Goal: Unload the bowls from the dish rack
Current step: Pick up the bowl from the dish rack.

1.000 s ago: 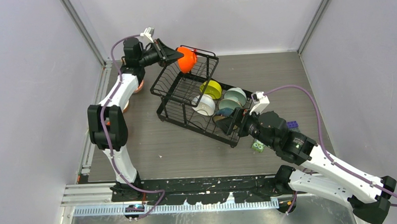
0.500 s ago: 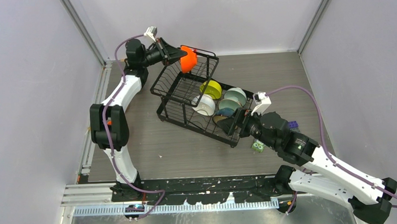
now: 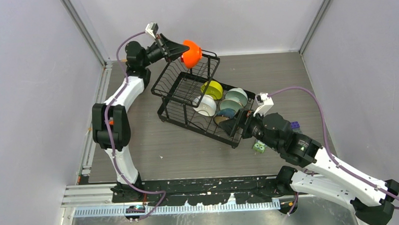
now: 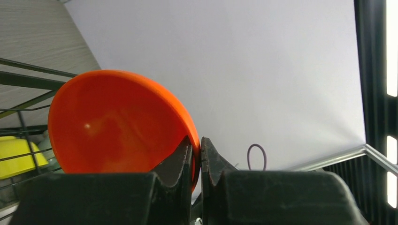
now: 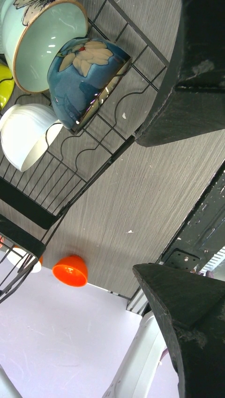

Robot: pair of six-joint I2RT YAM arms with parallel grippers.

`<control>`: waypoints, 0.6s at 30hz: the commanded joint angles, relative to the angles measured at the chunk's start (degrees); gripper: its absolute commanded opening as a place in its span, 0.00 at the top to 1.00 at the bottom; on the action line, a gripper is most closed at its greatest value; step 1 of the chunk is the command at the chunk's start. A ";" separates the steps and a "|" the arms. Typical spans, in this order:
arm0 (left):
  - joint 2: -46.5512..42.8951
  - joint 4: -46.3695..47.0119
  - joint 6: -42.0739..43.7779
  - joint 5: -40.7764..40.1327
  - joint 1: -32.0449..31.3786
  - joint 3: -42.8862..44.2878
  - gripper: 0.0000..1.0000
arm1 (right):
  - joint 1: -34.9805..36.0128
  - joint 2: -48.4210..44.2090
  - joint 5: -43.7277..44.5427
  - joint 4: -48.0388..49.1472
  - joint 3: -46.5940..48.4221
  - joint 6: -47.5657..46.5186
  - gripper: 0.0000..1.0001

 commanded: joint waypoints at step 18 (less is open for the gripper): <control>-15.37 1.53 1.85 0.74 -6.80 -2.31 1.00 | 0.00 -0.92 3.80 -6.98 12.39 -6.12 0.02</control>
